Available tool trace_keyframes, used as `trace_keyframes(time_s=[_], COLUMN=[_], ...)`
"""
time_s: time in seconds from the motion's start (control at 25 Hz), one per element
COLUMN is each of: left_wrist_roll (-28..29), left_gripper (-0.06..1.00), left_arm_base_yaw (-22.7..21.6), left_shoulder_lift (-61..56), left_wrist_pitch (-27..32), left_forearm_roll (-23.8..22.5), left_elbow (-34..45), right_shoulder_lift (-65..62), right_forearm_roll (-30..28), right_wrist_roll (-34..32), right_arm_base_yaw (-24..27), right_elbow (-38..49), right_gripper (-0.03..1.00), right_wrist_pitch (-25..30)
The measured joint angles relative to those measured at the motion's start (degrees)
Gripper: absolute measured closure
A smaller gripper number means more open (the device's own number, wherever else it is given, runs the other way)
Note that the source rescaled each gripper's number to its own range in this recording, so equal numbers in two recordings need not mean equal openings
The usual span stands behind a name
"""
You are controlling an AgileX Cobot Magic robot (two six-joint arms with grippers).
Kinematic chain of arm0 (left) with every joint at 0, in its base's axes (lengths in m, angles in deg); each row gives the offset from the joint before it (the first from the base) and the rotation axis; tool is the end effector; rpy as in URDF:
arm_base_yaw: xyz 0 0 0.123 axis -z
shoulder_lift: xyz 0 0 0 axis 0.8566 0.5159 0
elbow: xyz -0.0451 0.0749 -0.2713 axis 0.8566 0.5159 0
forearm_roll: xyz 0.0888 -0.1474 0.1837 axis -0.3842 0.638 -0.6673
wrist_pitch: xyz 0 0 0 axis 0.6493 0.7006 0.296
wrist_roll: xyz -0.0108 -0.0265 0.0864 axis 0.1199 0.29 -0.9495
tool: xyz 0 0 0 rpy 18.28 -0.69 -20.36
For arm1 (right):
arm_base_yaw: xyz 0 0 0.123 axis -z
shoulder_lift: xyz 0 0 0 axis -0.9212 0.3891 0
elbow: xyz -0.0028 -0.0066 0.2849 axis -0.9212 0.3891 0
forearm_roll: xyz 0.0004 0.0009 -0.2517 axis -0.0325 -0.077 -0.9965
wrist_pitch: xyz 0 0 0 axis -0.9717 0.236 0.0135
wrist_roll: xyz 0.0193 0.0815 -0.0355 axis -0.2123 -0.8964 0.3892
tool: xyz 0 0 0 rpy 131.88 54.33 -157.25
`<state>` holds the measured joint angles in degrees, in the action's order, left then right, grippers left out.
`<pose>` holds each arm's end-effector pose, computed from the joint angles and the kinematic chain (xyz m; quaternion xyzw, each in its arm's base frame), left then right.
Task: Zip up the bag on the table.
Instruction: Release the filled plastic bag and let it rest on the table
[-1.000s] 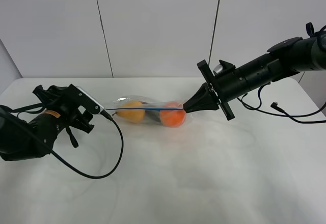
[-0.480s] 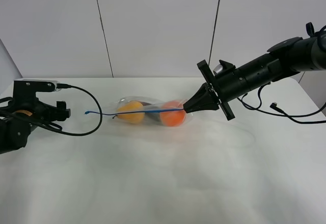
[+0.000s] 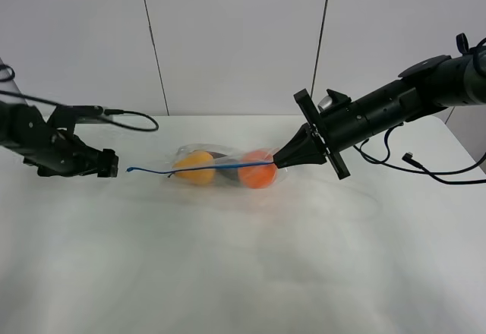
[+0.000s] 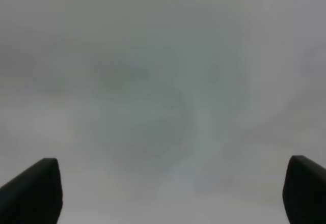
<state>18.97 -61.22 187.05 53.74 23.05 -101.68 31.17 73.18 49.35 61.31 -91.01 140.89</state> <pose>0.3651 0.0147 0.1477 0.0059 0.9609 0.0135 0.2767 0.3550 0.1127 0.1957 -0.0379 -0.8771 -0.4774 0.0363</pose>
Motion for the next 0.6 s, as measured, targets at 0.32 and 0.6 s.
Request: trace_keyframes(time_s=[0.32,0.6], left_wrist_roll=[-0.10,-0.15], left_gripper=[-0.05,-0.05], left_arm_base_yaw=[0.00,0.00], left_shoulder_lift=[0.00,0.00], left_wrist_pitch=[39.30,47.98], left_forearm_roll=[3.90,3.45], left_elbow=[-18.27,-23.95], right_shoulder_lift=[0.00,0.00], right_forearm_roll=[0.09,0.23], right_wrist_roll=[0.00,0.00], right_arm_base_yaw=[0.00,0.00], right_elbow=[0.00,0.00], right_gripper=[0.97,0.97], right_wrist_pitch=[0.00,0.00])
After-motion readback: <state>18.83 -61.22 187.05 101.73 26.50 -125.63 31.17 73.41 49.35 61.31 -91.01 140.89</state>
